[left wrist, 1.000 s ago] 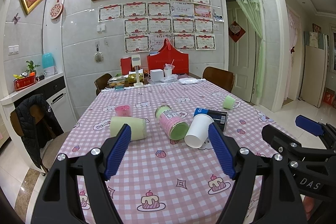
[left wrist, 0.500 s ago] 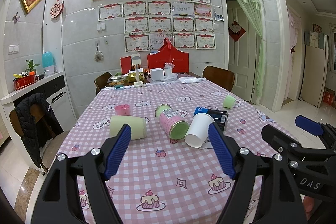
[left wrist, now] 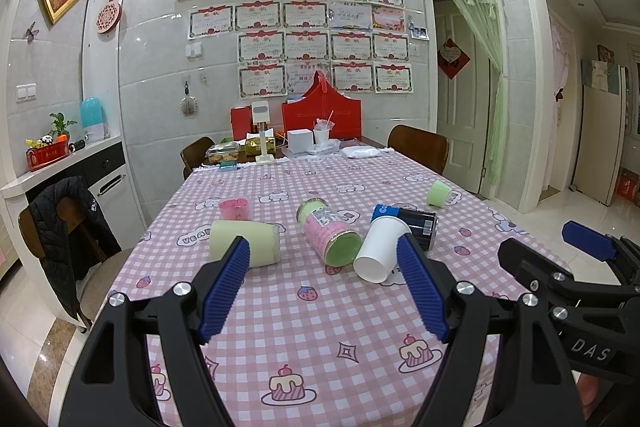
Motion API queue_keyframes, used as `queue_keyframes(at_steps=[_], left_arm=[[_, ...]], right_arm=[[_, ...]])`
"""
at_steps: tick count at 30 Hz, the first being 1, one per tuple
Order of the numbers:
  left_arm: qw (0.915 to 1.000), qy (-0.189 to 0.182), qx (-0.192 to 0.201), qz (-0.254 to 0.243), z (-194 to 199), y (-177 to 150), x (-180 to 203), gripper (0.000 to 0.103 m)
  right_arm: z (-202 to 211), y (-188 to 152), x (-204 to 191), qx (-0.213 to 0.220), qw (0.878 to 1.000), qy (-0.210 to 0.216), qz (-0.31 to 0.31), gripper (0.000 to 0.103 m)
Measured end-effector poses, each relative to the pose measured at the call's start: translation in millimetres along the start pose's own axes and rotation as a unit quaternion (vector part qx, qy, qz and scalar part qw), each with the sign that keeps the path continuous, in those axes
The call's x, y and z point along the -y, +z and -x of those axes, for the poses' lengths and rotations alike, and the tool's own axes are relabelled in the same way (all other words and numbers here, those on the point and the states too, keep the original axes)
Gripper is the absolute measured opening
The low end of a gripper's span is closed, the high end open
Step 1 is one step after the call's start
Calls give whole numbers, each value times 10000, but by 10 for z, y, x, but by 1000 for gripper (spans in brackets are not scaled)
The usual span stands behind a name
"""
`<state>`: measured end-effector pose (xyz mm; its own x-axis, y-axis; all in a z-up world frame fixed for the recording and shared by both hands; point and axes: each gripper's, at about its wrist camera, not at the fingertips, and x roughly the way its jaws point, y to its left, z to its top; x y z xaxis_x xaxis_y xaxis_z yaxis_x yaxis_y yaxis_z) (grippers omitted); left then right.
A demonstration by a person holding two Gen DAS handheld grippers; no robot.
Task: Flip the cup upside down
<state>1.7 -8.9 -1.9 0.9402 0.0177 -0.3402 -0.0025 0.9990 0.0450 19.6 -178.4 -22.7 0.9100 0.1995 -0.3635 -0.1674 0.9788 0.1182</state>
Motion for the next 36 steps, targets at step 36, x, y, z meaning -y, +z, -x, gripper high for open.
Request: queue_keyframes(at_steps=[36], left_arm=[[9794,131,-1678,1114,-1658,-196,-583,75]], right_arm=[[-1540,142,-139,-1206,9916,391,257,94]])
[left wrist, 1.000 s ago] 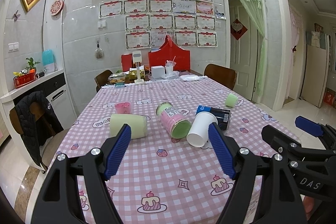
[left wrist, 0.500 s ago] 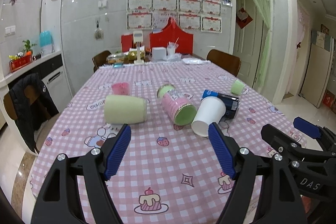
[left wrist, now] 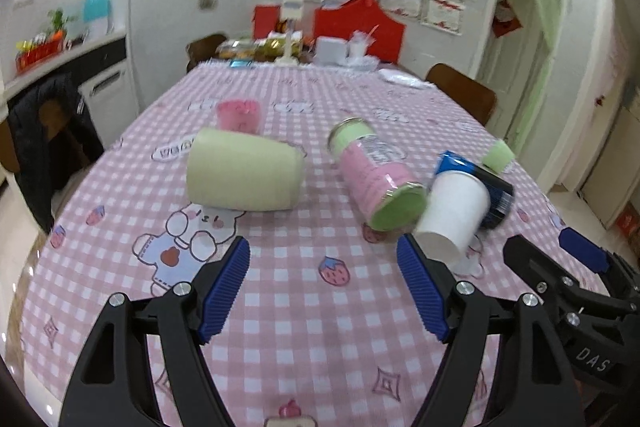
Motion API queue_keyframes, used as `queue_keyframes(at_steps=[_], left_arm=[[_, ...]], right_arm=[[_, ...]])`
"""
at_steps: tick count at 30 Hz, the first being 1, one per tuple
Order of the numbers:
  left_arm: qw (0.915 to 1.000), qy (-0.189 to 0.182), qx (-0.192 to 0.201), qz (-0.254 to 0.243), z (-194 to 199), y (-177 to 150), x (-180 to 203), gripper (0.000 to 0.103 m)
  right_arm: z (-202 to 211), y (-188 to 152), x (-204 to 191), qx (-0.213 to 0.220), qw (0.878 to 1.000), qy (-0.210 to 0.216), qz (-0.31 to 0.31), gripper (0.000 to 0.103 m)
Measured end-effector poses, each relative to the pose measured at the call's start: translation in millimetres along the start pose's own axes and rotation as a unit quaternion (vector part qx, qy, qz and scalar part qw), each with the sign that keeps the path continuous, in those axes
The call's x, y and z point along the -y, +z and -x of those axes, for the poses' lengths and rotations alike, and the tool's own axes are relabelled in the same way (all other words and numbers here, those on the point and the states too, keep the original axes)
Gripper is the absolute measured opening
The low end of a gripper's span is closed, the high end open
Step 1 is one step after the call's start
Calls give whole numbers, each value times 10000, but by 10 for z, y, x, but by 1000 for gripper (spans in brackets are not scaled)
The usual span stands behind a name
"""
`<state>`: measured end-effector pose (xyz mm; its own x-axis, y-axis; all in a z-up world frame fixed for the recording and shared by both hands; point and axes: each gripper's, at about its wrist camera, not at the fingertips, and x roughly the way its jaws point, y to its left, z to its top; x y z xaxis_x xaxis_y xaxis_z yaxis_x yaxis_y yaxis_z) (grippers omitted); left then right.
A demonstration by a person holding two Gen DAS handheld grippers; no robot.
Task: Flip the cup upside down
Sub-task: 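Move the left tool toward the pale green cup lying on its side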
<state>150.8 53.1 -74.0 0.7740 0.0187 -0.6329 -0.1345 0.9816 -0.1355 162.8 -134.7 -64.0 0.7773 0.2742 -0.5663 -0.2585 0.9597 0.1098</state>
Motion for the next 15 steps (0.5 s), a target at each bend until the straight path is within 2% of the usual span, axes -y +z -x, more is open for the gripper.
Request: queue_keyframes(at_steps=[8,12,15], left_arm=[[9951,58,-444,880,-465,329,-163,75],[9873,91,-577,1480,-637,476,-235,75],[9803,330,-656,1832,-783,583,-264,75]], right_arm=[[-544,472,36,-503,9962,549,450,94],[-790,765,26,-760,9890,985,806,94],[-956,956,3,-922,9826,1173,1108,94]])
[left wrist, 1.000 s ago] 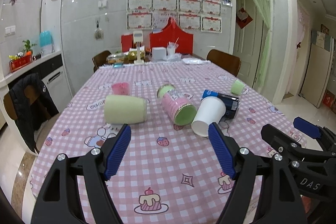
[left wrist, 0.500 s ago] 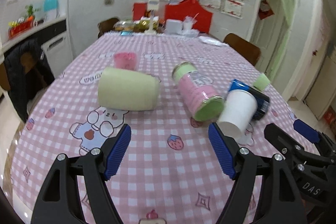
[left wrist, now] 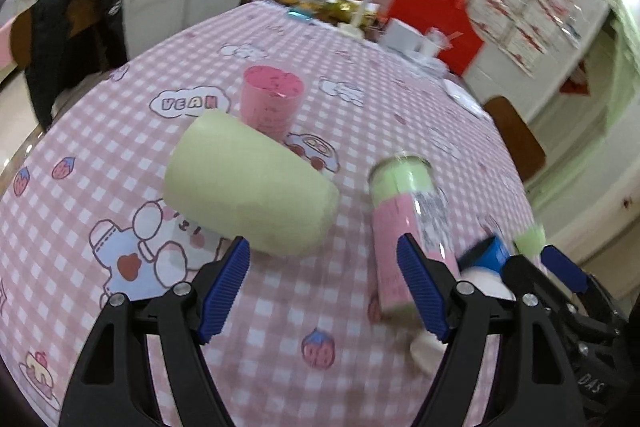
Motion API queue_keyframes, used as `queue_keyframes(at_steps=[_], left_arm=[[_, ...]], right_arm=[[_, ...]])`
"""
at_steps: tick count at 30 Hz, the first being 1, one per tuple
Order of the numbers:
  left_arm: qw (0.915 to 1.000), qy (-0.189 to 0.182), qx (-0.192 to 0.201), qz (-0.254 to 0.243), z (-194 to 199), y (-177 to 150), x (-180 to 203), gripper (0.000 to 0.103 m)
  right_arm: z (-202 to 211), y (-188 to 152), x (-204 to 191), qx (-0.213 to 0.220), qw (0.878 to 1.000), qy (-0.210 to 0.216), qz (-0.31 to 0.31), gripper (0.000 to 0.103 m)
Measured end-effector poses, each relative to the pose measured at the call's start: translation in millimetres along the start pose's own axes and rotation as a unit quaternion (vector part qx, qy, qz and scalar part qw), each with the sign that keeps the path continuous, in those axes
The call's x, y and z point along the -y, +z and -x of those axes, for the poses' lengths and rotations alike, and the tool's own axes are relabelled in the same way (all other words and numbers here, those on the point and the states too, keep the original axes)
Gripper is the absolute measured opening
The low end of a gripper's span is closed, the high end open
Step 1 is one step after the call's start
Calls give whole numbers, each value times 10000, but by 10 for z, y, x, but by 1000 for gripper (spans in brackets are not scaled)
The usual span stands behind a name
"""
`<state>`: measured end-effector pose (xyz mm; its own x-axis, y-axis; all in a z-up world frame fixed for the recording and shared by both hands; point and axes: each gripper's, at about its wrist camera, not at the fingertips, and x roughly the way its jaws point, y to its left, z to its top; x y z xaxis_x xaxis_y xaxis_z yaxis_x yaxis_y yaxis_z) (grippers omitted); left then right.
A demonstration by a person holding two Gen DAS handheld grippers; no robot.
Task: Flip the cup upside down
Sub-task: 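Move the left tool toward the pale green cup lying on its side, then close the left tool on the pale green cup's body and lift it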
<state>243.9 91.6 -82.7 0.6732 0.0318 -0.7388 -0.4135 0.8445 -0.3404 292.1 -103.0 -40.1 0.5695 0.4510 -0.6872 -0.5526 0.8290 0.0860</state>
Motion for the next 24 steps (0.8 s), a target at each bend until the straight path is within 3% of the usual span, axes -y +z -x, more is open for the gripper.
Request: queue_keyframes(at_steps=[7,12,19,24], left_arm=[[9947,681,175,750,-183,255,42,75],[9890,961,0,1125,-328,357,10,75],[9867,881,-371,1315,-483,363,-85,75],[9944,623,-484,704,-398,332,-38,75]], right_arm=[[-346,375,16,-327,9955,398,797,94],[-525,443,-28,-469,9903,737,1081,94],[-591,439,-99,-498,9852,959,1329,94],[-663,519,-35,-569,9868,958,1176,94]])
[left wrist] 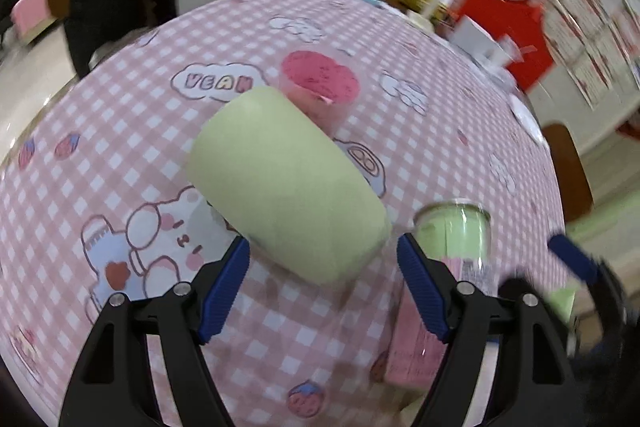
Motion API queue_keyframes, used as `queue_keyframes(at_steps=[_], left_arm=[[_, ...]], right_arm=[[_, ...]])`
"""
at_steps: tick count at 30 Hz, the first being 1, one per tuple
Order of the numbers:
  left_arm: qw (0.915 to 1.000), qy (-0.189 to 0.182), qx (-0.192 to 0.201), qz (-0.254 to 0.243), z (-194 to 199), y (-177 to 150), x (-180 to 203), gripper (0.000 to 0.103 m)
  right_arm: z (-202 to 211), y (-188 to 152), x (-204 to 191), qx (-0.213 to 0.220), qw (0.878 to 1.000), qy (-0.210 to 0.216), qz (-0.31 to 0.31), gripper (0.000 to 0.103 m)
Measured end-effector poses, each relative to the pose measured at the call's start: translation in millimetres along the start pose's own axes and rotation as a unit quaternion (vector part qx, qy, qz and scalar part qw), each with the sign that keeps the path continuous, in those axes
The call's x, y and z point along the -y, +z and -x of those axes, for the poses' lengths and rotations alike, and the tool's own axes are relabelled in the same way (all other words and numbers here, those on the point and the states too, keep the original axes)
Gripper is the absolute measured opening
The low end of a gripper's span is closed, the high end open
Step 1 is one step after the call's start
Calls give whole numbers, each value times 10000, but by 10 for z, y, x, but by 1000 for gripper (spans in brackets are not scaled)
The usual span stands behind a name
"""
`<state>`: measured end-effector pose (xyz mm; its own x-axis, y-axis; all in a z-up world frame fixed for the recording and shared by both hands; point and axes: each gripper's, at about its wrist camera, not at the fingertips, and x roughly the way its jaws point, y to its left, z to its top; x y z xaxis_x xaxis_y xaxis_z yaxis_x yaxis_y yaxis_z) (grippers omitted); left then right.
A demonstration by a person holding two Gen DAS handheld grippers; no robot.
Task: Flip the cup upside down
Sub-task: 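Close the left tool on the pale green cup's body and lift it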
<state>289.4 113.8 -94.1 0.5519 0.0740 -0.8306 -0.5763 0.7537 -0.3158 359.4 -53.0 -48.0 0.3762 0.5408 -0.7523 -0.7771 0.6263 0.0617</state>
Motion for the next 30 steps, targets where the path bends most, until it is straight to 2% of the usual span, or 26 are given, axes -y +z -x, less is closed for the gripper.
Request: queue_keyframes(at_steps=[3,5,7,11,14,17,19,23,30], left_arm=[[9994,-203,-26,-266,109,11,-54,75],[9984,-259,39,-503,188,35,-82,75],[9963,-222,162,-809,272,50,-129,75],[9942,-125,199,-1047,319,116,-290,75],[9917,-114,146,-1272,286,158,-421,75],[9901,-185,-61,-1393,202,204,-573,75],[9895,-175,-111,-1429,162,215,-660,75],[9896,-129,-179,-1421,101,253,-876,75],[9869,-53,-294,-1586,4,329,-1086,75]], right_arm=[[-24,61,62,-58,9992,280,-269,94],[-48,98,-9,-152,9982,550,-186,94],[-86,143,-133,-232,9977,632,-3,94],[-176,227,-351,-369,9961,805,69,94],[-271,271,-526,-437,9955,806,220,93],[-436,318,-667,-654,9947,711,344,89],[-532,344,-774,-783,9915,893,532,88],[-700,374,-988,-958,9881,700,981,87],[-963,424,-1145,-1260,9831,583,1191,88]])
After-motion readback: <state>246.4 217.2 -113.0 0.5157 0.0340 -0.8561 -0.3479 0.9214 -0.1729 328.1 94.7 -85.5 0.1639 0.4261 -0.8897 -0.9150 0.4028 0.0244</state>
